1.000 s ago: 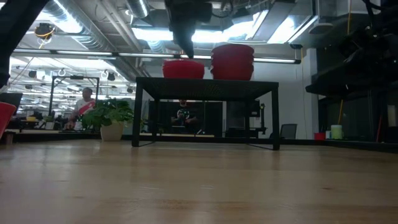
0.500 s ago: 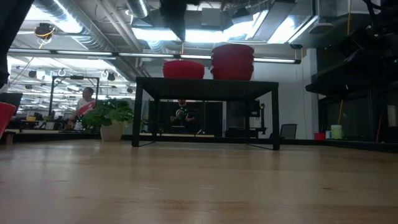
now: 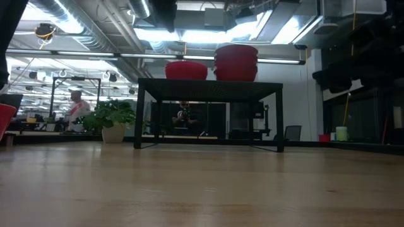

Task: Pick & Place Mini bowls
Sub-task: Stack the top red bowl on the top of the red bowl on the shelf

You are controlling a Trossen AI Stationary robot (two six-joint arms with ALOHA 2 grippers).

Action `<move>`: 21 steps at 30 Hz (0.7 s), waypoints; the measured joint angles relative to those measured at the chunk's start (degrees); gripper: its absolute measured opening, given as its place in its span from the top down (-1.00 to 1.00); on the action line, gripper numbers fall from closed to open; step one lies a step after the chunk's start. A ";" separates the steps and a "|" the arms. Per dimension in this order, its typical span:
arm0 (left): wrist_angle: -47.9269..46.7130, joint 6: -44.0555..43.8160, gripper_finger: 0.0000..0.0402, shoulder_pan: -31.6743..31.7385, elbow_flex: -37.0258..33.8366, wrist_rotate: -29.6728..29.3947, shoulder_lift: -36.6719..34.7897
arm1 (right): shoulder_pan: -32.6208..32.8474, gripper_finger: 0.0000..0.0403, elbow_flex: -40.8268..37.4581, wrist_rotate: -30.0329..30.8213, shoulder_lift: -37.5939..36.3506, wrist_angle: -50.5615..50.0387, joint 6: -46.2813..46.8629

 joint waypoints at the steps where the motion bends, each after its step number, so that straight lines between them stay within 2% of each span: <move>1: -0.06 -0.38 0.99 -0.64 0.00 0.07 -0.09 | 0.00 -0.17 0.00 0.02 -0.06 -0.01 -0.29; 12: 1.86 -4.86 0.99 -6.46 -0.02 1.08 -4.40 | 0.00 -0.17 0.00 1.24 -0.01 -0.30 -0.88; 21: 2.43 -9.39 0.99 -12.62 -0.02 1.63 -4.65 | 0.00 -0.17 0.00 1.18 -0.01 -0.32 -0.90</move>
